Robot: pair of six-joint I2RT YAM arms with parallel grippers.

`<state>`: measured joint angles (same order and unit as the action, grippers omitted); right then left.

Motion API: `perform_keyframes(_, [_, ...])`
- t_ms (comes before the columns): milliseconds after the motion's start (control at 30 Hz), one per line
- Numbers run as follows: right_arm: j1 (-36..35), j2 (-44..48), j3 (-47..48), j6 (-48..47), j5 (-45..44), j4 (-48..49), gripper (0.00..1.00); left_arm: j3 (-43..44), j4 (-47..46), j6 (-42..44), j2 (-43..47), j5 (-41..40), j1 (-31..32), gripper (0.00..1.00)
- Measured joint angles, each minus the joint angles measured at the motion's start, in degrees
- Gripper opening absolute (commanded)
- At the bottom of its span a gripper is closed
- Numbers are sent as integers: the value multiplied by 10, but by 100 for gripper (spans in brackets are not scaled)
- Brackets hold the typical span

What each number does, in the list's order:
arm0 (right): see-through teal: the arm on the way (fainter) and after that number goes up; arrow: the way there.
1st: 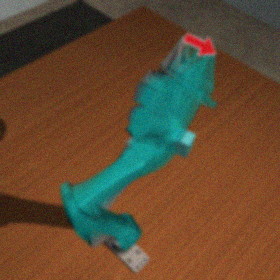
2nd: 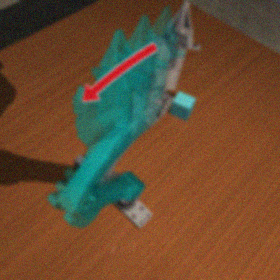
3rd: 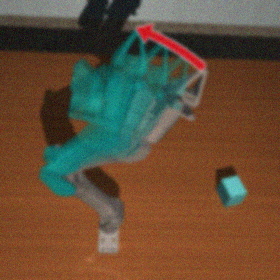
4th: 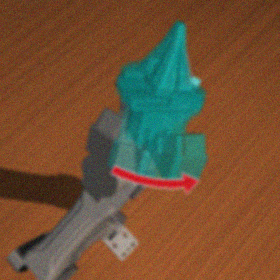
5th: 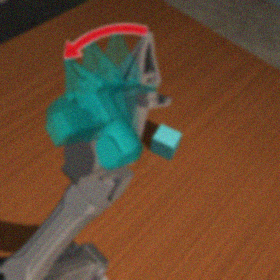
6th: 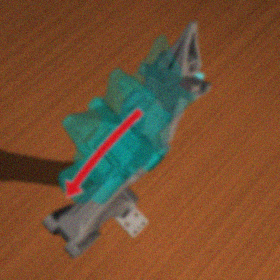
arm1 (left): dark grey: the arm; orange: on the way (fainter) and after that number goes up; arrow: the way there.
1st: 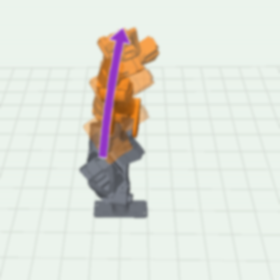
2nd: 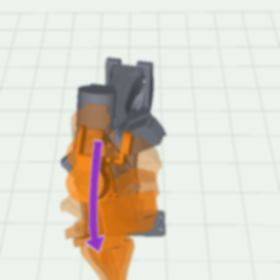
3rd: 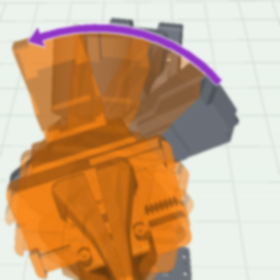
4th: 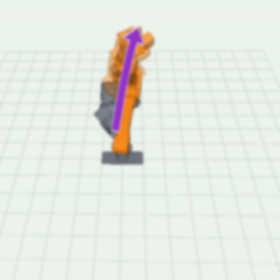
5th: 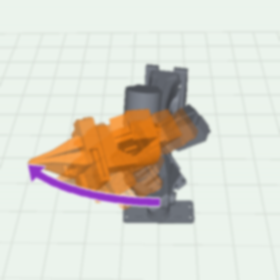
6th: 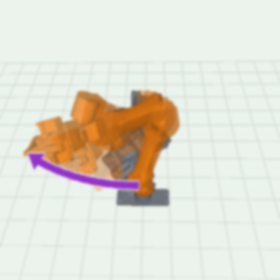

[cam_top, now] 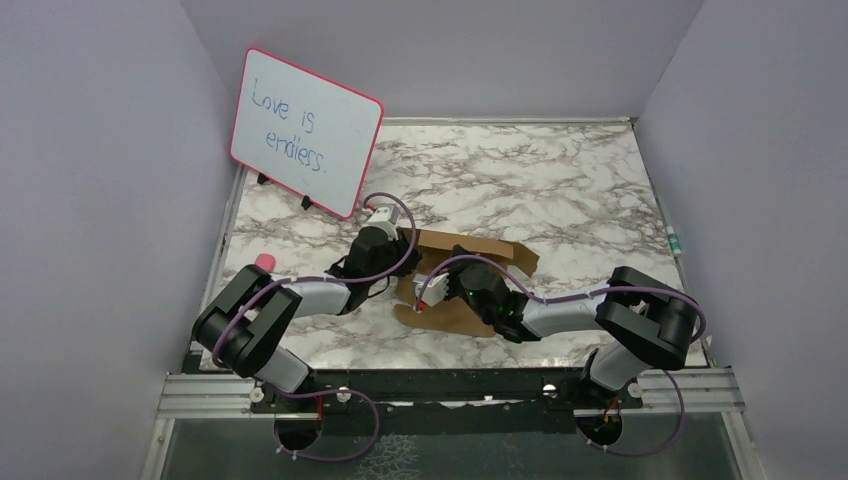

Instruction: Fold the paper box

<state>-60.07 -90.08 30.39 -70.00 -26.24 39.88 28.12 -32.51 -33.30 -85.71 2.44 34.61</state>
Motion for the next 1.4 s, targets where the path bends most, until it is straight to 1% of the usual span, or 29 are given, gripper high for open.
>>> perform_keyframes(200, [0, 0, 0, 1, 0, -1, 1, -9, -7, 0, -4, 3, 8, 23])
perform_keyframes(267, [0, 0, 0, 1, 0, -1, 1, -23, -6, 0, 14, 0, 8, 24])
perform_keyframes(400, [0, 0, 0, 1, 0, -1, 1, -43, 3, 4, 81, -26, 7, 25])
perform_keyframes(467, [0, 0, 0, 1, 0, -1, 1, -43, 5, 6, 90, -39, 5, 26])
perform_keyframes(533, [0, 0, 0, 1, 0, -1, 1, -43, 10, 6, 84, -45, -1, 26])
perform_keyframes(700, [0, 0, 0, 1, 0, -2, 1, -39, 23, 5, 31, -47, -20, 27])
perform_keyframes(900, [0, 0, 0, 1, 0, -2, 1, -15, 32, 2, -15, -40, -24, 28])
perform_keyframes(967, [0, 0, 0, 1, 0, -2, 1, -9, 31, 1, -21, -30, -24, 27])
perform_keyframes(1100, [0, 0, 0, 1, 0, -2, 1, -7, 27, -3, -23, -8, -24, 20])
perform_keyframes(1400, [0, 0, 1, 1, 0, -2, 1, -7, 9, -12, -23, 30, -20, 18])
